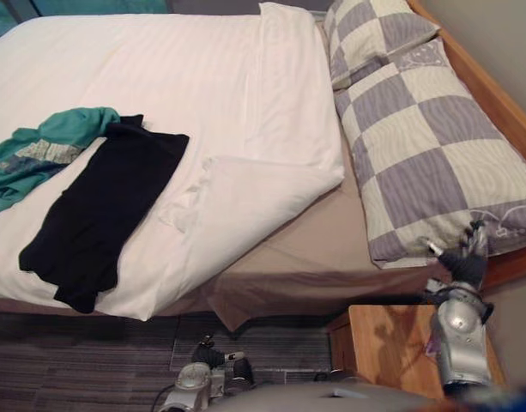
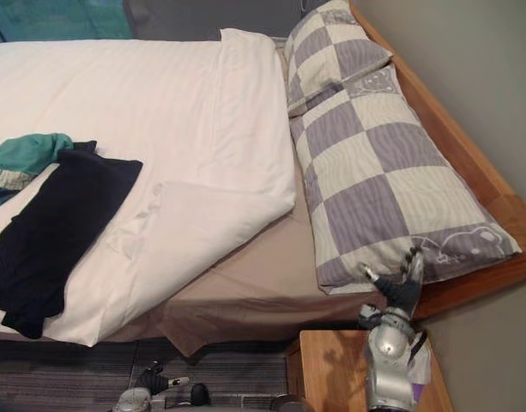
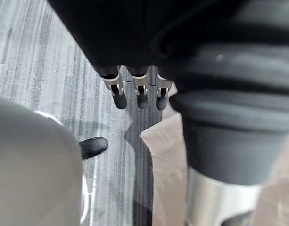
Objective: Tidy the bed and pick cloth on bed and put in laundry
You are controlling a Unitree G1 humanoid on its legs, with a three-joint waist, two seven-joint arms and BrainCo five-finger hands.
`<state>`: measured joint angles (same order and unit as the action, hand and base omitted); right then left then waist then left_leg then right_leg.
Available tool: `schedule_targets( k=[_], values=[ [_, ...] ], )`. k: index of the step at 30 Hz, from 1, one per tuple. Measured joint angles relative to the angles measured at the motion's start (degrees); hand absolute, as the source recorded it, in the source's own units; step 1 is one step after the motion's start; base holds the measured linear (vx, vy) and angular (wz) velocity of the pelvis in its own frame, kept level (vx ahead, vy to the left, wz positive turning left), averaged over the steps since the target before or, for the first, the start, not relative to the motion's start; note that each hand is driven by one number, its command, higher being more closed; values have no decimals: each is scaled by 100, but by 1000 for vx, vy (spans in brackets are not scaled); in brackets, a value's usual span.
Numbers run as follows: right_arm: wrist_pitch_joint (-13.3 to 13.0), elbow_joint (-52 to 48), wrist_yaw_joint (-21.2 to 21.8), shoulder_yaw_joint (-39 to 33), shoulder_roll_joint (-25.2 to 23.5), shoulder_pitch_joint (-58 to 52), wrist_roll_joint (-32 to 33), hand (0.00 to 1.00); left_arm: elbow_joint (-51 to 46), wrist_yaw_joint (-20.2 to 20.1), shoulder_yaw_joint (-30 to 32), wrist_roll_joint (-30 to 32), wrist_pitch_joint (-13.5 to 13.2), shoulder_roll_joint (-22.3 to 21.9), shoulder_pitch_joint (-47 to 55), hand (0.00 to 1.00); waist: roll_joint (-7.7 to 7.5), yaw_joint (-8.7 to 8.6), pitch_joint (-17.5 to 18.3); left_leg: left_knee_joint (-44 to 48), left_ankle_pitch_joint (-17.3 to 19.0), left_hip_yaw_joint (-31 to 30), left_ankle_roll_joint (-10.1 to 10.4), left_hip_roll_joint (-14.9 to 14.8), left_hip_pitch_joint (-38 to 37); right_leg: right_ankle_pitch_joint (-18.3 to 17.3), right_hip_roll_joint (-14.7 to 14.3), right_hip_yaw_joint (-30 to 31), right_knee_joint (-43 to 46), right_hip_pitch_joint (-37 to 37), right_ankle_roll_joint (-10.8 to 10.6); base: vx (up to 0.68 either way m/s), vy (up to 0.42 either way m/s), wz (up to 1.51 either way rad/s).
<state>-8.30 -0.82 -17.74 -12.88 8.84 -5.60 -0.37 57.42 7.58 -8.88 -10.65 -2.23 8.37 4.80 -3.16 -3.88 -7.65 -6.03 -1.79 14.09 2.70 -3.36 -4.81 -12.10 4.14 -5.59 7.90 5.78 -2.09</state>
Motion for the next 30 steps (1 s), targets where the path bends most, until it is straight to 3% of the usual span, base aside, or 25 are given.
schedule_targets(
  k=[4,6,12,16,19,20,22,25,27,30],
  values=[
    [143,-265,415,67,165,205,-221,0,-15,1,1,0,-74,-10,15,0,8,19,26,0,-2,-66,1,-6,-3,3,-14,9,0,50,5,27,-18,12],
    [312,-554,724,484,500,407,-226,0,-14,-7,2,0,-103,-21,69,0,68,15,63,0,-4,-71,-1,-6,2,3,-13,25,2,42,5,0,0,0],
    [406,-836,1276,1292,961,984,-446,0,0,-60,19,0,-96,-27,78,0,88,19,113,-3,-92,-218,-7,-8,43,4,-23,-23,30,49,6,-26,-14,9],
    [750,-622,1505,2133,1151,1799,-618,0,6,-156,64,10,-39,2,64,0,85,47,112,-6,-207,-386,-14,-10,138,3,-35,-119,56,30,6,-76,-14,21],
    [1082,-290,1494,2581,1152,2335,-808,0,2,-255,55,12,61,40,-63,0,16,225,155,-6,-340,-555,-47,-89,439,35,-85,-156,109,-206,60,-122,-27,28],
    [1183,-128,1450,2741,1148,2570,-860,0,8,-257,54,13,135,86,-179,0,-30,356,129,-5,-386,-573,-44,-138,596,90,-121,-155,108,-333,134,-121,-1,11],
    [1289,205,1282,2963,1116,3068,-921,0,7,-257,53,13,277,258,-419,0,-227,521,-59,-3,-480,-649,-69,-205,792,163,-228,-190,110,-483,212,-154,-12,15],
    [1361,570,1016,2975,938,3782,-1162,0,3,-246,62,7,458,455,-732,0,-439,615,-399,-2,-564,-757,-80,-279,1008,216,-295,-333,128,-602,265,-135,-24,34],
    [1424,822,849,2986,935,4475,-1380,0,-51,-244,103,9,579,461,-952,0,-447,761,-636,0,-609,-701,-144,-284,1260,309,-291,-332,121,-842,230,-101,39,8],
    [1508,1091,835,2982,937,5121,-1587,0,-291,-259,296,13,646,490,-1047,0,-431,826,-945,4,-661,-688,-218,-240,1428,347,-268,-387,130,-964,183,-47,54,21]
  ],
)
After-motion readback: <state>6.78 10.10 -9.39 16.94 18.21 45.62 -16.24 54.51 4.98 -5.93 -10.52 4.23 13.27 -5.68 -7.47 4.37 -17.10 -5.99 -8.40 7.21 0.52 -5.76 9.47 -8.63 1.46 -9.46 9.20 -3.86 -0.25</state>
